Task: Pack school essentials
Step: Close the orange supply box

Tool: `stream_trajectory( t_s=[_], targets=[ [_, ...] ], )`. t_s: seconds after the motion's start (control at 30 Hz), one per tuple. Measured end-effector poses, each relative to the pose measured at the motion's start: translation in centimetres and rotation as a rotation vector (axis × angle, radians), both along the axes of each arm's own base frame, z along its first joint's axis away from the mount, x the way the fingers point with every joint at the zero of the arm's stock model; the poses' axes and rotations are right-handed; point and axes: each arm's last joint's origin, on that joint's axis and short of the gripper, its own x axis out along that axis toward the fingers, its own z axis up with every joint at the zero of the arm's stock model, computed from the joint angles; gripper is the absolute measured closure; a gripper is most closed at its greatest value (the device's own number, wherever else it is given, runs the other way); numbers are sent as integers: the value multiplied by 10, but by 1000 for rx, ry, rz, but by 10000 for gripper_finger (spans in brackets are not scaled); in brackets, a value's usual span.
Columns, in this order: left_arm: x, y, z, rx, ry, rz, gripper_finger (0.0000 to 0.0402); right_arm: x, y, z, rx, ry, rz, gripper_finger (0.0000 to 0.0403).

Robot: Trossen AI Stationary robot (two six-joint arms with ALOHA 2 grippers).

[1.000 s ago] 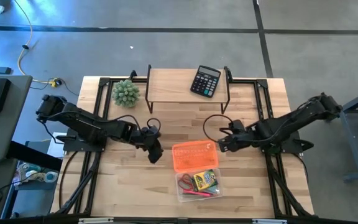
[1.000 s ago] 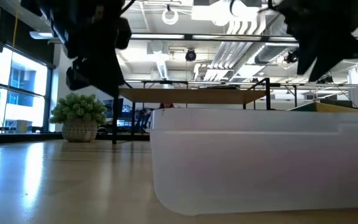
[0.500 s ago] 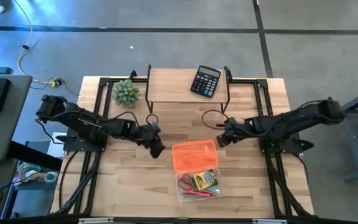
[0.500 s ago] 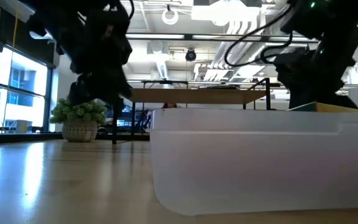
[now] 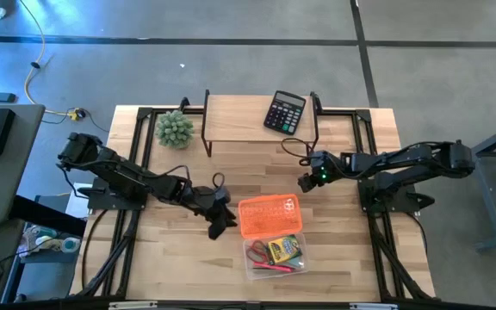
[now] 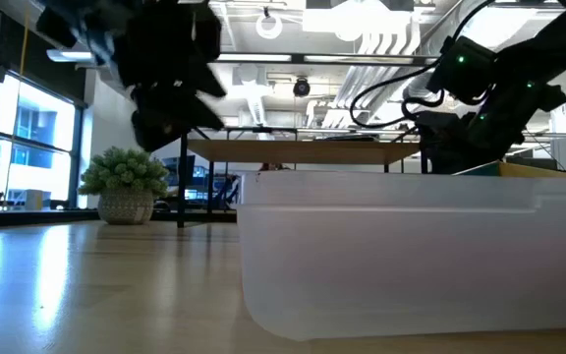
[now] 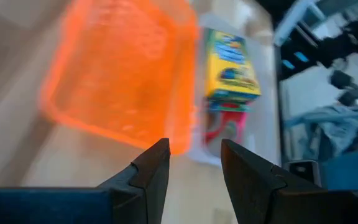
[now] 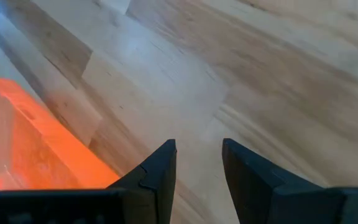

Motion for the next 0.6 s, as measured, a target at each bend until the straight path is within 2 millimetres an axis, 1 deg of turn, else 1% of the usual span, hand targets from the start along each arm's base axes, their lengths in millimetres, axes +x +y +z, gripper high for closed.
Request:
stream_trajectory(
  t_s=[0.17, 0.2, 0.33, 0.43, 0.6],
  targets=[
    [32, -15, 21, 28, -39, -84, 268, 4, -5, -1, -3, -39, 39, 281],
    [39, -18, 24, 48, -33, -104, 268, 5, -6, -1, -1, -44, 38, 281],
    [55, -31, 31, 128, 67, -176, 268, 6, -6, -3, -2, -47, 32, 281],
    [62, -43, 27, 197, 117, -206, 268, 8, -7, -3, -7, -51, 24, 281],
    [66, -66, 10, 254, 170, -224, 268, 10, -8, -2, -13, -76, -3, 281]
  ],
)
